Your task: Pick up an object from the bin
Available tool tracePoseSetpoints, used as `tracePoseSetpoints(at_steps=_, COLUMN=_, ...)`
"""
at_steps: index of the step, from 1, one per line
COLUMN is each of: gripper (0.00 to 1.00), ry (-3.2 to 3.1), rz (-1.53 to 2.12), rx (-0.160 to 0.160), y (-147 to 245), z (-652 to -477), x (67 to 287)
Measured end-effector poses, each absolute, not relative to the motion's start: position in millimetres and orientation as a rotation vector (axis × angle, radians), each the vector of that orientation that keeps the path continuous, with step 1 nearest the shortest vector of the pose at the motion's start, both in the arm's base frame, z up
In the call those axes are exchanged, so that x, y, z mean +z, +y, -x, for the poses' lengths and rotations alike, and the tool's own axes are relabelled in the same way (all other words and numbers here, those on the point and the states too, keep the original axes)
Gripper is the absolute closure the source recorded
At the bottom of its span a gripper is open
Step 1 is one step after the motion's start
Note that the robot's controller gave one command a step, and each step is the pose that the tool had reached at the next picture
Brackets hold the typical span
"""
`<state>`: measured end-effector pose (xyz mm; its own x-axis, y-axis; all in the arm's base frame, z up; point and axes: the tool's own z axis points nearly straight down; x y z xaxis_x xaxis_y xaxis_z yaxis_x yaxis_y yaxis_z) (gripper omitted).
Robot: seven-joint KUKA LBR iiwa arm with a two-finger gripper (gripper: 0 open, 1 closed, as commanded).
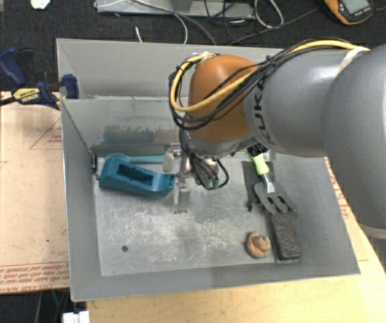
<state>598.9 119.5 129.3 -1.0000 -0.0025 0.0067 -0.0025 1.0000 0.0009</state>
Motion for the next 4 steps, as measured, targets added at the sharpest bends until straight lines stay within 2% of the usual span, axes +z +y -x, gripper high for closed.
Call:
tracePoseSetpoints(at_steps=1, gripper=0.0, ry=-3.143, rz=-0.001, rx=-0.003, y=119, z=-601.0, x=134)
tracePoseSetpoints(at_steps=2, gripper=0.0, ry=-3.149, rz=-0.075, rx=-0.005, y=146, z=-633.6, x=85)
tracePoseSetpoints(at_steps=3, gripper=0.0, ry=-3.143, rz=-0.054, rx=-0.008, y=156, z=-641.6, x=52)
tracePoseSetpoints(at_steps=4, gripper=1.0, ry=-3.134, rz=-0.34, rx=-0.008, y=174, z=-651.6, x=82)
